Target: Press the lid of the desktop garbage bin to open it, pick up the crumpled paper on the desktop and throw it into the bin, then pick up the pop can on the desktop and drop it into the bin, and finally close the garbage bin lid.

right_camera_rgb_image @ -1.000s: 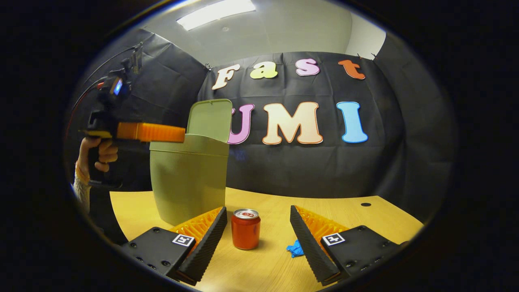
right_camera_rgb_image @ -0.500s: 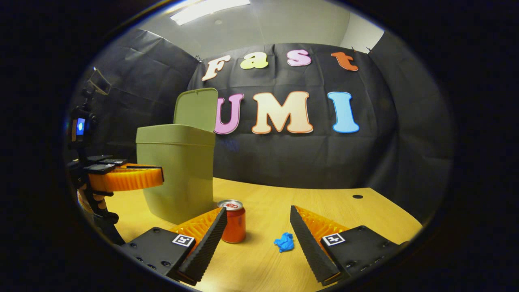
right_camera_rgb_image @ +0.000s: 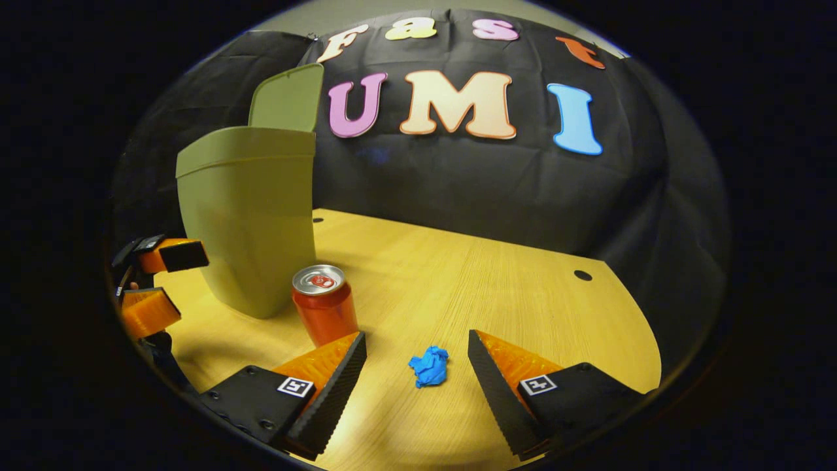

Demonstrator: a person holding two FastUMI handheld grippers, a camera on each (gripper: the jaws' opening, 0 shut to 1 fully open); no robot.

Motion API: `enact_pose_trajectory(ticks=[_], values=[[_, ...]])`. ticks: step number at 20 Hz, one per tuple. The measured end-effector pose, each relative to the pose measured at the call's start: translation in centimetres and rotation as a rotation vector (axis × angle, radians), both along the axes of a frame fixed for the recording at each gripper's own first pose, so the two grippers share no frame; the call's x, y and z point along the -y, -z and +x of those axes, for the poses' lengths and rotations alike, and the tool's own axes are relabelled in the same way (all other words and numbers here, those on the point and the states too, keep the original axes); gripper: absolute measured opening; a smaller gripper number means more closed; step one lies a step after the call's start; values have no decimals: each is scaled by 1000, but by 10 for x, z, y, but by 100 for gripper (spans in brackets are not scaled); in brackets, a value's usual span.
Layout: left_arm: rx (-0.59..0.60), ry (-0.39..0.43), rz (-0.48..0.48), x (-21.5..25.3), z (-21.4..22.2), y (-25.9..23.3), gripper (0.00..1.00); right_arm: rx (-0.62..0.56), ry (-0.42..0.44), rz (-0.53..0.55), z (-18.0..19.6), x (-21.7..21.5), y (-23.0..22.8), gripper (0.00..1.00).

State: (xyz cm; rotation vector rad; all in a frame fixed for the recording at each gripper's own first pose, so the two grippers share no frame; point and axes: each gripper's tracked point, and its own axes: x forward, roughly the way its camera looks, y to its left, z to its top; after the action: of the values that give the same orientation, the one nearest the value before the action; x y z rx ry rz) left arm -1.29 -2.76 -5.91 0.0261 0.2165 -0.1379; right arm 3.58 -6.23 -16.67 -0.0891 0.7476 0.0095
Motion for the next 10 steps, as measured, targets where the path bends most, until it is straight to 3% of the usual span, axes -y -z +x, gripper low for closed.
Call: enact_pose_trajectory(ticks=[6, 10], values=[[-17, 12, 0, -2, -1, 5, 94, -205, 18, -47, -6, 20, 56, 99], [-17, -12, 12, -13, -1, 4, 94, -252, 17, -54, -6, 23, 69, 99]])
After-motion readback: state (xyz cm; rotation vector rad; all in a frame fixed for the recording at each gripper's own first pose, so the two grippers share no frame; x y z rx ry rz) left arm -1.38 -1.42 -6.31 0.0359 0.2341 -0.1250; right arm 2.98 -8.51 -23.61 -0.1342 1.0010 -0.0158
